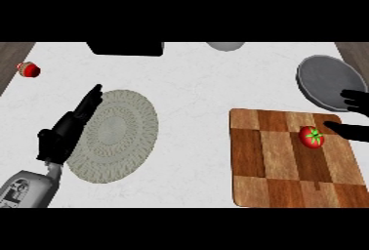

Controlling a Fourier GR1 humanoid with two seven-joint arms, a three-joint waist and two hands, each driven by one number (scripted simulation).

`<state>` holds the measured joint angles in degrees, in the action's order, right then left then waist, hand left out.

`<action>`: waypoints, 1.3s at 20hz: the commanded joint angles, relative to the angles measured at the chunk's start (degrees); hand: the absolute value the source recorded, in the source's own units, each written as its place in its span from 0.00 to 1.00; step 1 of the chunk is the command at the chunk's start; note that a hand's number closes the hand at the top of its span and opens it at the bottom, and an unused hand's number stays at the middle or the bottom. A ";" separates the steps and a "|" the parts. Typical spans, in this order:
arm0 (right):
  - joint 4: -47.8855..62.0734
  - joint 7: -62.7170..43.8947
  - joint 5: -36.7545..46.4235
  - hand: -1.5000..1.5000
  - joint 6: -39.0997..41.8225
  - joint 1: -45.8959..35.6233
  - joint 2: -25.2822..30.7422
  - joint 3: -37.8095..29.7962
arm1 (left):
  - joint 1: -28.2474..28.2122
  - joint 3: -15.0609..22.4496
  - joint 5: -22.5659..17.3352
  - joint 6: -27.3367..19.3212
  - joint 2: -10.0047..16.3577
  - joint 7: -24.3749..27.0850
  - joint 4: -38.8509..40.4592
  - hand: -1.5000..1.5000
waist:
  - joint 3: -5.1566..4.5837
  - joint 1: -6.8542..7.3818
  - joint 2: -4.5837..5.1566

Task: Pick the tomato from the cutting board and place it in the pan

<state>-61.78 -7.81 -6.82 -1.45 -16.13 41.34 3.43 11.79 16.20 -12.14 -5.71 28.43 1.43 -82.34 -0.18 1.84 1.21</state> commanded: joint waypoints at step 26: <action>19.97 -27.41 14.30 0.00 39.11 -25.37 -3.43 14.69 | -1.17 -0.51 2.92 -0.32 -4.62 -10.32 -6.66 0.50 | 0.14 -0.74 -1.17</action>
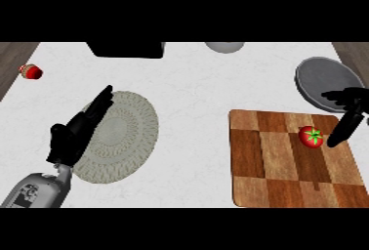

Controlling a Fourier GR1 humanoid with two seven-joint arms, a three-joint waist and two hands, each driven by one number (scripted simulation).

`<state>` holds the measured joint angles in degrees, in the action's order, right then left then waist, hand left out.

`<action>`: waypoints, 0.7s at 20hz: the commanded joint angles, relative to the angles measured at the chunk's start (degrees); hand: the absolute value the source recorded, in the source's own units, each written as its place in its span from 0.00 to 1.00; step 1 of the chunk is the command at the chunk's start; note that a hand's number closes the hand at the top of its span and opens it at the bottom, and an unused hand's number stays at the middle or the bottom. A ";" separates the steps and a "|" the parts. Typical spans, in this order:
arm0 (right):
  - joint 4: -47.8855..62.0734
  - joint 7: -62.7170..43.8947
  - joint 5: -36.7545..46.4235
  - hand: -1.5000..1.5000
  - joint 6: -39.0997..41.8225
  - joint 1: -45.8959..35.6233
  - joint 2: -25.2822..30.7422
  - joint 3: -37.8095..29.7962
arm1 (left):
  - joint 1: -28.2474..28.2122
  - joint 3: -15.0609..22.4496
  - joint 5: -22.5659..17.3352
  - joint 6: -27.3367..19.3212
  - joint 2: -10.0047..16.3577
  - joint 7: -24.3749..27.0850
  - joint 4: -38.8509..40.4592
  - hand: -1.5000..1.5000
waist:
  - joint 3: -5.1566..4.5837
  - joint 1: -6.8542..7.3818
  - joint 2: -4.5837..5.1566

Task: Pick the tomato from the cutting board and place it in the pan

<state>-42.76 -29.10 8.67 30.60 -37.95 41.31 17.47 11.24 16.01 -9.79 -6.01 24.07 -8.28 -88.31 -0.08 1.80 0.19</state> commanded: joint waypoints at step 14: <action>-3.28 -14.45 7.71 0.00 8.51 -0.64 -7.82 -1.18 | -3.38 -3.43 4.86 1.36 -3.46 -4.95 -6.50 0.50 | 0.07 -1.81 -0.37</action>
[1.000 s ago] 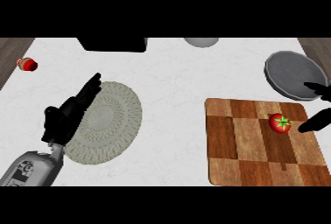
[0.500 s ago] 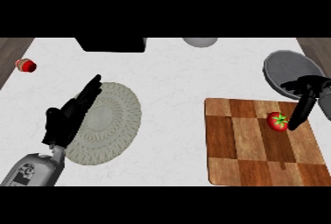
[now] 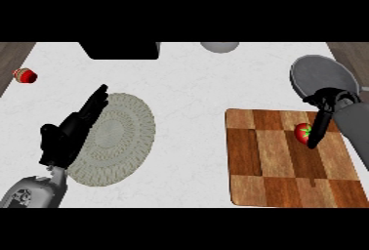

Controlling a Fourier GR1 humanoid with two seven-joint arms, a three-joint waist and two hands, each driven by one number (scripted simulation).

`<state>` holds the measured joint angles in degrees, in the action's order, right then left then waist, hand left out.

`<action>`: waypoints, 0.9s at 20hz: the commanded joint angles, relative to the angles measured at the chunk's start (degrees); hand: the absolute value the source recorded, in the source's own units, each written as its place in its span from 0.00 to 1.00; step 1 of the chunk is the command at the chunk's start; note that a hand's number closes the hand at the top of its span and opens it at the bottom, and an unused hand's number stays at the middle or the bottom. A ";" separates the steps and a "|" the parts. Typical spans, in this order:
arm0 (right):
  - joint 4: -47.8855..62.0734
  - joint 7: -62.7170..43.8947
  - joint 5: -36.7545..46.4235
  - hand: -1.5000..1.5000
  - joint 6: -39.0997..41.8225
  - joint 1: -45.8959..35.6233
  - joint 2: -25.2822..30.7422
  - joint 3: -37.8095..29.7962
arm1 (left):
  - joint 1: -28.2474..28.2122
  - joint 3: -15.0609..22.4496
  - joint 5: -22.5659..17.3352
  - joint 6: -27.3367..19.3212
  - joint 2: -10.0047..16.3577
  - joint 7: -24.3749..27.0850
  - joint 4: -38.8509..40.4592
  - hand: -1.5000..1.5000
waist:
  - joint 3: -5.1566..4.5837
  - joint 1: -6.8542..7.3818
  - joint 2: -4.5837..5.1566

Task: Pick the tomato from the cutting board and place it in the pan

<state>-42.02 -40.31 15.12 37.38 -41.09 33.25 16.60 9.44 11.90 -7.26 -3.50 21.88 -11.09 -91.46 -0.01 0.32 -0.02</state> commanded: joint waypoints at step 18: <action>0.66 2.77 12.07 0.00 -0.74 5.72 -7.02 -6.29 | -2.19 -5.03 6.78 4.93 -5.80 0.47 -0.33 0.50 | 0.01 0.01 0.06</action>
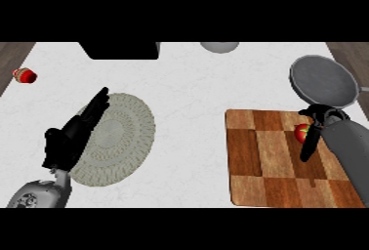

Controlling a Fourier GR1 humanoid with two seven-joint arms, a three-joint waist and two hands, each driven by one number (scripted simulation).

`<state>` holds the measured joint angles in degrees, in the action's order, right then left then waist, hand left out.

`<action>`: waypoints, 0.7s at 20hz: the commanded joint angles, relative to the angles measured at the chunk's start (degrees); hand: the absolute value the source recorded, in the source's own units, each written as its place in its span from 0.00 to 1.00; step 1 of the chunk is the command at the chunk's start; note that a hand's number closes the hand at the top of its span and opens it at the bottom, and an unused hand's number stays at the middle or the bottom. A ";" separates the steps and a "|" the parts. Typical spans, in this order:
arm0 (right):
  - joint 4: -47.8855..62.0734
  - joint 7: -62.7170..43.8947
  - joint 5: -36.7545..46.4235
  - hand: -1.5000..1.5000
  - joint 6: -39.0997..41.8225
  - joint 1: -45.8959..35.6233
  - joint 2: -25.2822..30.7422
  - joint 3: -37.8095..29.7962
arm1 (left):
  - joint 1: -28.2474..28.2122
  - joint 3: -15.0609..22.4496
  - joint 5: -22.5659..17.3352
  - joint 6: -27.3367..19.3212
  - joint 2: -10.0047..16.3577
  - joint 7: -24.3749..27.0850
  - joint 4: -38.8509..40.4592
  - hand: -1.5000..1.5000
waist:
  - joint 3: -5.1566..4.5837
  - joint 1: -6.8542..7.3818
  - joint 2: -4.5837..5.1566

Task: Pick the tomato from the cutting board and place it in the pan

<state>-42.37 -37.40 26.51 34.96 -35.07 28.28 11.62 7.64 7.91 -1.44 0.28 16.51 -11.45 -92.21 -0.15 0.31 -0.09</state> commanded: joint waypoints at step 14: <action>-0.16 11.12 6.04 1.00 0.69 2.22 -0.96 0.09 | 1.75 -1.94 2.31 1.76 -2.20 -0.58 0.79 0.50 | 0.15 -0.25 0.05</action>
<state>-40.59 -28.10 32.13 35.06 -35.15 28.37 11.55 8.69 6.16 -0.06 2.18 14.84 -11.01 -90.60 -0.85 0.18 -0.51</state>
